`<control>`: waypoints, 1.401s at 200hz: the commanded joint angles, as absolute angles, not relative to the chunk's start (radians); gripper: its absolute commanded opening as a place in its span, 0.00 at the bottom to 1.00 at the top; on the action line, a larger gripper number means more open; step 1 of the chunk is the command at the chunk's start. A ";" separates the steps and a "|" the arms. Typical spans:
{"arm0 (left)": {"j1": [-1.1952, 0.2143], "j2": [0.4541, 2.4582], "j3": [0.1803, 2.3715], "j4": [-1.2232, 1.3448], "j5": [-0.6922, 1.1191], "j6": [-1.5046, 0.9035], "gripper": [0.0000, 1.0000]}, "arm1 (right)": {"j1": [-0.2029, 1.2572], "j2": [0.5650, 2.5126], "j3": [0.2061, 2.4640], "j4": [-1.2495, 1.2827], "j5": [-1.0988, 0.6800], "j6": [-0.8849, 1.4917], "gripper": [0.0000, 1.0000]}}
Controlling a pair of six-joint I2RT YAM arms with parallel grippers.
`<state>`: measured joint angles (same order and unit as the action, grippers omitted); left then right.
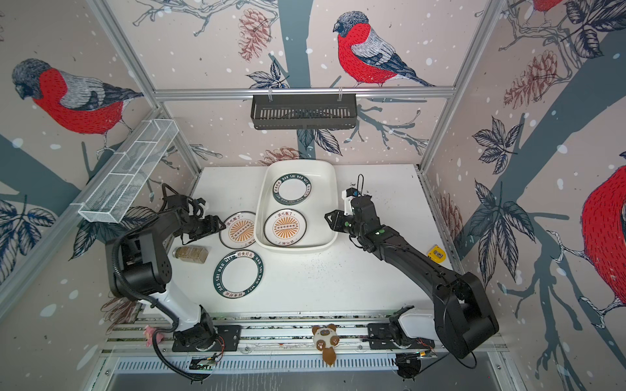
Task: Place the plates into the plastic bin on the countertop
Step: Pick up the plate from the middle-left of the table.
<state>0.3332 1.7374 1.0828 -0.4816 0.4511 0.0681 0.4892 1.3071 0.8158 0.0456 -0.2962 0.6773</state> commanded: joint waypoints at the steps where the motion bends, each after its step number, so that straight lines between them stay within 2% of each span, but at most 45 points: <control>1: 0.339 1.750 1.086 -0.501 0.533 0.115 0.71 | 0.489 1.313 0.826 0.072 -0.298 0.683 0.32; 107: 0.351 1.822 1.082 -0.492 0.600 0.148 0.60 | 0.489 1.299 0.819 0.062 -0.286 0.687 0.32; 152: 0.354 1.836 1.065 -0.477 0.631 0.156 0.51 | 0.488 1.300 0.819 0.063 -0.287 0.689 0.32; 204: 0.369 1.846 1.053 -0.460 0.635 0.155 0.45 | 0.486 1.298 0.814 0.063 -0.285 0.689 0.32; 228: 0.376 1.851 1.052 -0.459 0.633 0.154 0.38 | 0.488 1.299 0.813 0.066 -0.285 0.690 0.31; 280: 0.388 1.855 1.036 -0.440 0.658 0.146 0.34 | 0.486 1.307 0.813 0.077 -0.293 0.697 0.31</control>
<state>0.3820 1.8492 1.0447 -0.4335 0.6529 0.1314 0.4873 1.3033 0.8139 0.0463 -0.2897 0.6842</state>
